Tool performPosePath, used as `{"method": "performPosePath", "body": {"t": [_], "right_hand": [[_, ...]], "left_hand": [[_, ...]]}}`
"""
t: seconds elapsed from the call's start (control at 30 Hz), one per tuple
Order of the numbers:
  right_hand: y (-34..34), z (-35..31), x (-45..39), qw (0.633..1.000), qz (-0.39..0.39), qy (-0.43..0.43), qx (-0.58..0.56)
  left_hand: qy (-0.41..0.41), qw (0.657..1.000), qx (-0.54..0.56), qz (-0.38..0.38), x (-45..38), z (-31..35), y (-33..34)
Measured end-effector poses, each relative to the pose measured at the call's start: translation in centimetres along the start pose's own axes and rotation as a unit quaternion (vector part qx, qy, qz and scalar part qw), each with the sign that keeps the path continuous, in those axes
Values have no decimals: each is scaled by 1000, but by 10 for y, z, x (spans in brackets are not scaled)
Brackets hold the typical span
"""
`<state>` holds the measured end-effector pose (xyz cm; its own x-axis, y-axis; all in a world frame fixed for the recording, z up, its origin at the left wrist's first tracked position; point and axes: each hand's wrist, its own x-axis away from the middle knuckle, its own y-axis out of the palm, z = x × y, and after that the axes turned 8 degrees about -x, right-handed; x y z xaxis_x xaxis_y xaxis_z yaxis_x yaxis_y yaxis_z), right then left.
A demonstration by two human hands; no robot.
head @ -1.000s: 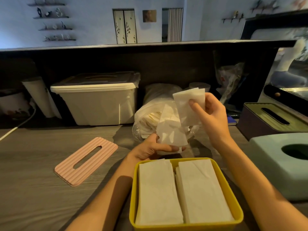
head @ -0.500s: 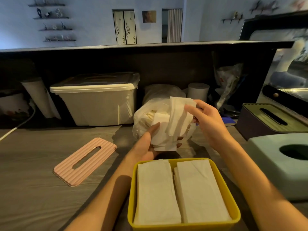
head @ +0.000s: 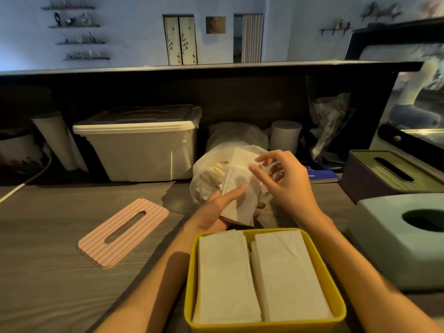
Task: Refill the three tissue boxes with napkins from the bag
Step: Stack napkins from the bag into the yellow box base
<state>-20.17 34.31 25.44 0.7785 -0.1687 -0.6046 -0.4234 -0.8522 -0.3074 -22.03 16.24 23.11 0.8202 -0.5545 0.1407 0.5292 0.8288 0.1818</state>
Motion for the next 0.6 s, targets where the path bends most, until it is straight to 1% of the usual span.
{"method": "performPosePath", "body": {"t": [0.07, 0.1, 0.17, 0.2, 0.23, 0.27, 0.33, 0.43, 0.5, 0.6], "right_hand": [[-2, 1, -3, 999, 32, 36, 11], [-4, 1, -4, 997, 22, 68, 2], [-9, 1, -7, 989, -39, 128, -62], [-11, 2, -7, 984, -71, 137, -91], [-12, 2, -7, 983, -88, 127, -101], [-13, 3, -6, 985, -89, 108, -98], [-13, 4, -6, 990, -68, 77, -98], [-13, 5, -6, 991, -6, 62, -122], [-16, 5, -8, 988, 49, 52, -139], [-21, 3, -11, 976, 123, 52, -171]], "left_hand": [[3, 1000, -7, -8, -1, -1, -3], [6, 1000, -10, -10, 0, 0, -3], [14, 999, -18, -26, -1, 0, -5], [18, 999, -13, -38, 0, 2, -4], [22, 999, -12, -43, 2, 3, -3], [30, 999, -11, -43, 2, 3, -2], [30, 999, -8, -38, 2, 3, -2], [14, 999, -15, -49, 2, 1, -2], [-7, 999, -11, -50, 2, 2, 1], [-66, 996, 20, -49, -2, 5, 3]]}}
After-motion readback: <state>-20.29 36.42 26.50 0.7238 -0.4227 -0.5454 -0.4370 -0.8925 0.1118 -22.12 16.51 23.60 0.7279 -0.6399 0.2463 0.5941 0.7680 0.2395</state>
